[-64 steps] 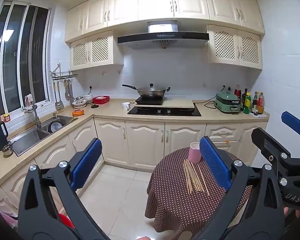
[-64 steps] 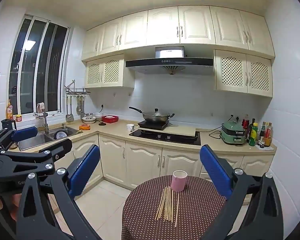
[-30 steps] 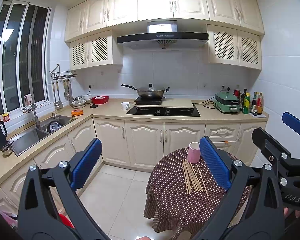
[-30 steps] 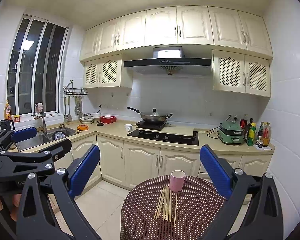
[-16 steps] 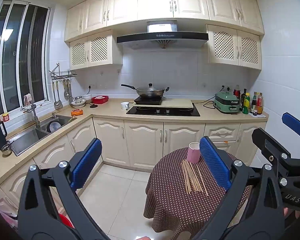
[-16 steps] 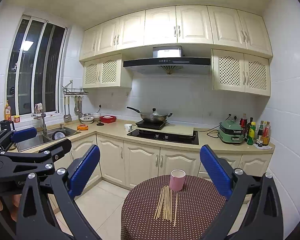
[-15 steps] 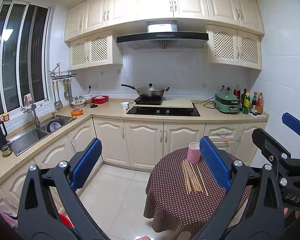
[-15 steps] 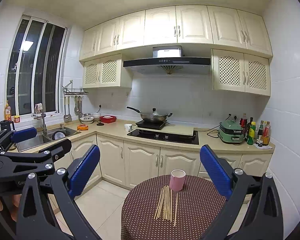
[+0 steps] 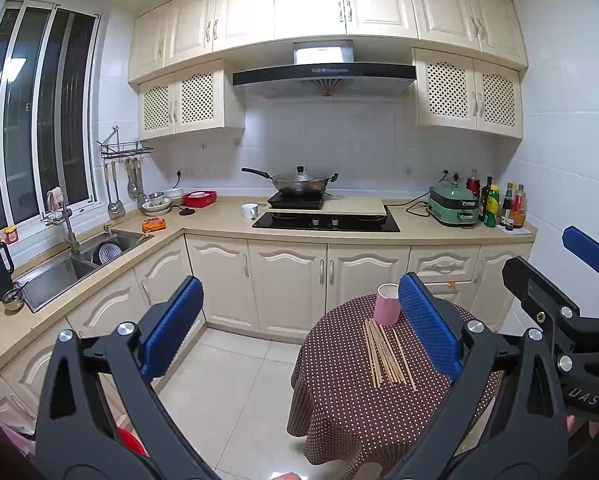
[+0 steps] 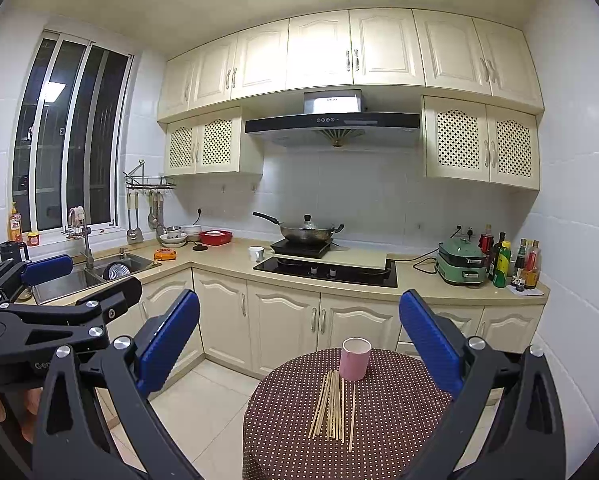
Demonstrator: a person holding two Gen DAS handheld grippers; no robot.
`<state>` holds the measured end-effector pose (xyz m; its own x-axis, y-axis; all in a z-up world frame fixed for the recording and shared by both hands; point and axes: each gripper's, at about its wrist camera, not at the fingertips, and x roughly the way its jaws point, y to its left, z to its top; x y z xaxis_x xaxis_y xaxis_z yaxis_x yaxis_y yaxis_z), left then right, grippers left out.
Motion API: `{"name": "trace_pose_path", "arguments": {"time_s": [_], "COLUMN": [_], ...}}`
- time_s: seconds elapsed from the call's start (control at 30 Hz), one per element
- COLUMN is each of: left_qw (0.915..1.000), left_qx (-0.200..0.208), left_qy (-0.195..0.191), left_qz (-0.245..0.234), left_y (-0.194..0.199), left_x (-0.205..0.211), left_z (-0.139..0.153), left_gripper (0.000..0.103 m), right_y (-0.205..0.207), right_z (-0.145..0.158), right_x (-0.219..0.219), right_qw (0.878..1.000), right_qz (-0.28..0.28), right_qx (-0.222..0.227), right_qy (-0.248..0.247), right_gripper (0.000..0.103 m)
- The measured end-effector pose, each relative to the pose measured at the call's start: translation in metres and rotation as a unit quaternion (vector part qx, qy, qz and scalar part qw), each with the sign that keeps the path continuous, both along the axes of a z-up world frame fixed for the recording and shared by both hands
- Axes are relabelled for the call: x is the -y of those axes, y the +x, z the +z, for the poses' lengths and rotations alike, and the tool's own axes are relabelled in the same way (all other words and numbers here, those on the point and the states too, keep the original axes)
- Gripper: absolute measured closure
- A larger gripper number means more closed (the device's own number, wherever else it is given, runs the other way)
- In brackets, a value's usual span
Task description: Organize utensils
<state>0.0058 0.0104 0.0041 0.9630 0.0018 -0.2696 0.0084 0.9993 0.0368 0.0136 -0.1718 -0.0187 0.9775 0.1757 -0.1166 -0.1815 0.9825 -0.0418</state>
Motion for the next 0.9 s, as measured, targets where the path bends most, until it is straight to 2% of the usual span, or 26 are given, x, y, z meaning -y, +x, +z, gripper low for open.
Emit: {"name": "trace_pose_path", "arguments": {"time_s": [0.53,0.9], "left_qw": [1.0000,0.9998], "left_qx": [-0.003,-0.013], "left_qy": [0.000,-0.006], "left_qz": [-0.004,-0.013], "left_y": [0.003,0.031], "left_x": [0.010,0.012], "left_z": [-0.005,-0.021], "left_gripper": [0.007,0.007], "right_y": [0.010,0.032], "right_z": [-0.002,-0.010], "right_x": [-0.005,-0.003], "right_qw": [1.000,1.000], "right_qz": [-0.004,-0.003], "right_qx": [-0.006,-0.020], "right_qy": [0.000,-0.002], "right_gripper": [0.007,0.007]}}
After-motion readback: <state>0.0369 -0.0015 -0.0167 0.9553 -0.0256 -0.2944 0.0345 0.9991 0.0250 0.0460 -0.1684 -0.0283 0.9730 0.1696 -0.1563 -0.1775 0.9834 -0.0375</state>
